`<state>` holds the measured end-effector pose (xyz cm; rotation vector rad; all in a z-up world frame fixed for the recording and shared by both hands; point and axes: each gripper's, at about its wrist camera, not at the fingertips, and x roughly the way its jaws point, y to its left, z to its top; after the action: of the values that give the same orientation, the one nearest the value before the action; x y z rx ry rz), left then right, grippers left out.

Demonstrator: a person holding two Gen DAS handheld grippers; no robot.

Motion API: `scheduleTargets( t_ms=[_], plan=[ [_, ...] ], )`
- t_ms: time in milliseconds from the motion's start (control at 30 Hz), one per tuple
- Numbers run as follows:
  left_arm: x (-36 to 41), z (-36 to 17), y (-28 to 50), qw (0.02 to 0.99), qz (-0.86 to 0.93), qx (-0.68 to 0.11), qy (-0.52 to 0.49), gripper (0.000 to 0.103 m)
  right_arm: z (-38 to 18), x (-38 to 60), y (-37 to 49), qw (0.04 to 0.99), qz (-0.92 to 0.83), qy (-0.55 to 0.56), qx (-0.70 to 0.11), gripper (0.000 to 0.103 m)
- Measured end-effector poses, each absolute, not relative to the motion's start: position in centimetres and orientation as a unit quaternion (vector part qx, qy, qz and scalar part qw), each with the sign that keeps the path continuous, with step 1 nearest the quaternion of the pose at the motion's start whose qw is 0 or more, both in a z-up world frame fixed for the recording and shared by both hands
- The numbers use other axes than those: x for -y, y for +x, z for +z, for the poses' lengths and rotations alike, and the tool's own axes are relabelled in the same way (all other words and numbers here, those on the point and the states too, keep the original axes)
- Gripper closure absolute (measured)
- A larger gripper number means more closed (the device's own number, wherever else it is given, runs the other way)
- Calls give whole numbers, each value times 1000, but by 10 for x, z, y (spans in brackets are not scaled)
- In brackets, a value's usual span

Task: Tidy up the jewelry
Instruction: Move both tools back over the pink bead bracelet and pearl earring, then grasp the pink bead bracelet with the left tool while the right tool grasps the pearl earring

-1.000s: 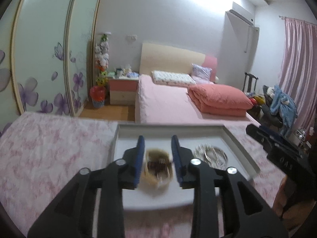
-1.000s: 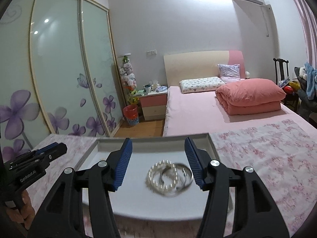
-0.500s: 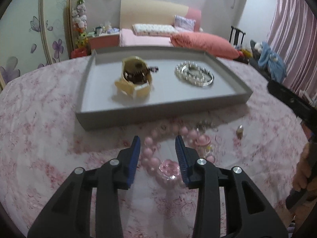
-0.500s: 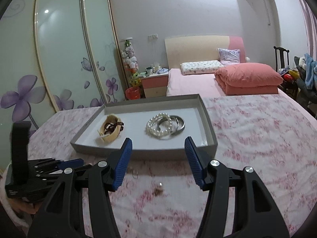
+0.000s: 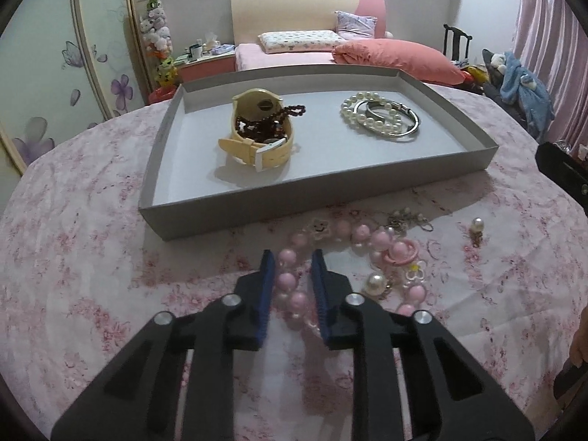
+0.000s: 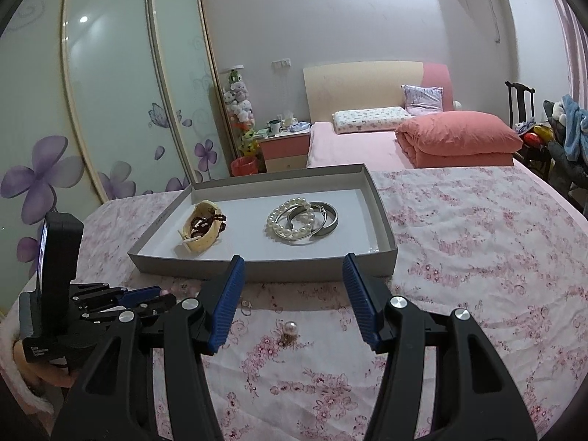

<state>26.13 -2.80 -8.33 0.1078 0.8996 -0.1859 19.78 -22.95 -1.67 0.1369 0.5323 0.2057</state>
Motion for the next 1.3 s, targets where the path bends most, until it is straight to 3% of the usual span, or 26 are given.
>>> scheduleTargets(
  t_ms=[500, 833, 1300],
  plan=[
    [27, -81, 248, 896, -89, -427, 85, 89, -21, 228, 195, 953, 97, 61, -281, 46],
    [-25, -74, 229, 902, -83, -423, 29, 89, -33, 218, 195, 942, 100, 33, -320, 46],
    [-47, -78, 224, 899, -48, -435, 29, 89, -61, 193, 209, 910, 107, -18, -401, 56]
  ],
)
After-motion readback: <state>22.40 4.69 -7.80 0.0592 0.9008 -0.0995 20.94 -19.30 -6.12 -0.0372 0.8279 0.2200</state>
